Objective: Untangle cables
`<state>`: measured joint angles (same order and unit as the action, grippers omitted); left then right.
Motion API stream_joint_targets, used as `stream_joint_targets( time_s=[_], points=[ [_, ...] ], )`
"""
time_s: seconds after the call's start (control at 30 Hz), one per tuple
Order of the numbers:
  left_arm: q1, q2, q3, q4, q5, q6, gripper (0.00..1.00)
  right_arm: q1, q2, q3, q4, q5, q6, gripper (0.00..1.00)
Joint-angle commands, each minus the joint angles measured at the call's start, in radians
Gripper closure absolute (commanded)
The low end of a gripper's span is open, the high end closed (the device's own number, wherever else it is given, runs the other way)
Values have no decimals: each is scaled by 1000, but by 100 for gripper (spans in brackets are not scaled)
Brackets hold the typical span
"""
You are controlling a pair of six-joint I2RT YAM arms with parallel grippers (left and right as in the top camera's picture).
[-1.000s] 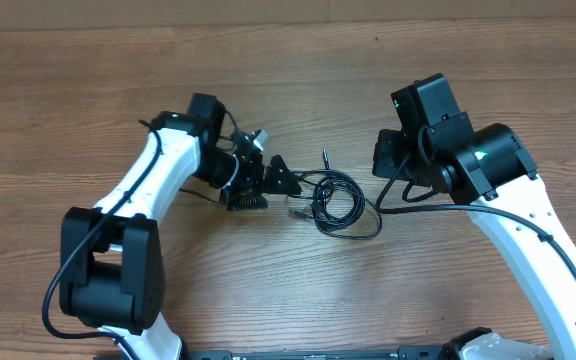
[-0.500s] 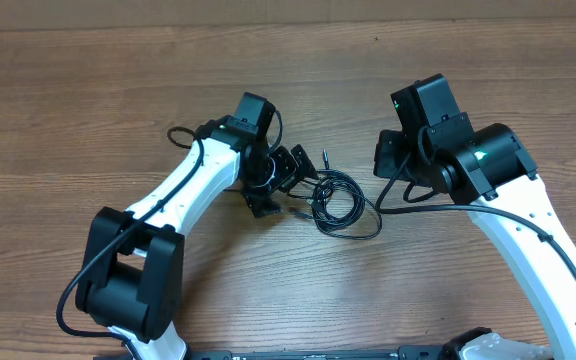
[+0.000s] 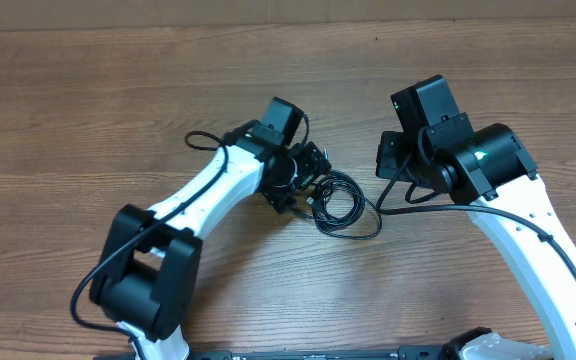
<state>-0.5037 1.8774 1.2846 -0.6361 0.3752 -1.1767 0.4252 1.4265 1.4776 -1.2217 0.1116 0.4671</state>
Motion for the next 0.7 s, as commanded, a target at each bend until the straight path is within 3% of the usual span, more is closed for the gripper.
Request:
stream_joint_targets(
  time_s=[0.0,0.03,0.07,0.2,0.3,0.37,0.67],
  points=[
    [-8,70,-1,6,24,-17,43,-1,-16,27,-7,12,-5,96],
    [-8,84,-1,5,40,-16,65,-1,-16,27,-9,12,-5,96],
    [-8,100,-1,5,60,-16,96,-1,-16,27,-11,17,-5,96],
    [-5,118,-1,17,76,58,96,-1,-16,27,-17,28,-5,96],
    [18,116,25,90,246,346,96,-1,-16,27,-24,54,-5,96],
    [37,116,56,101,309,416,96,-1,-16,27,-27,77,-4,96],
    [175,116,375,-156,431,759,96,-7,-10,11,-75,136,48,95]
  ],
)
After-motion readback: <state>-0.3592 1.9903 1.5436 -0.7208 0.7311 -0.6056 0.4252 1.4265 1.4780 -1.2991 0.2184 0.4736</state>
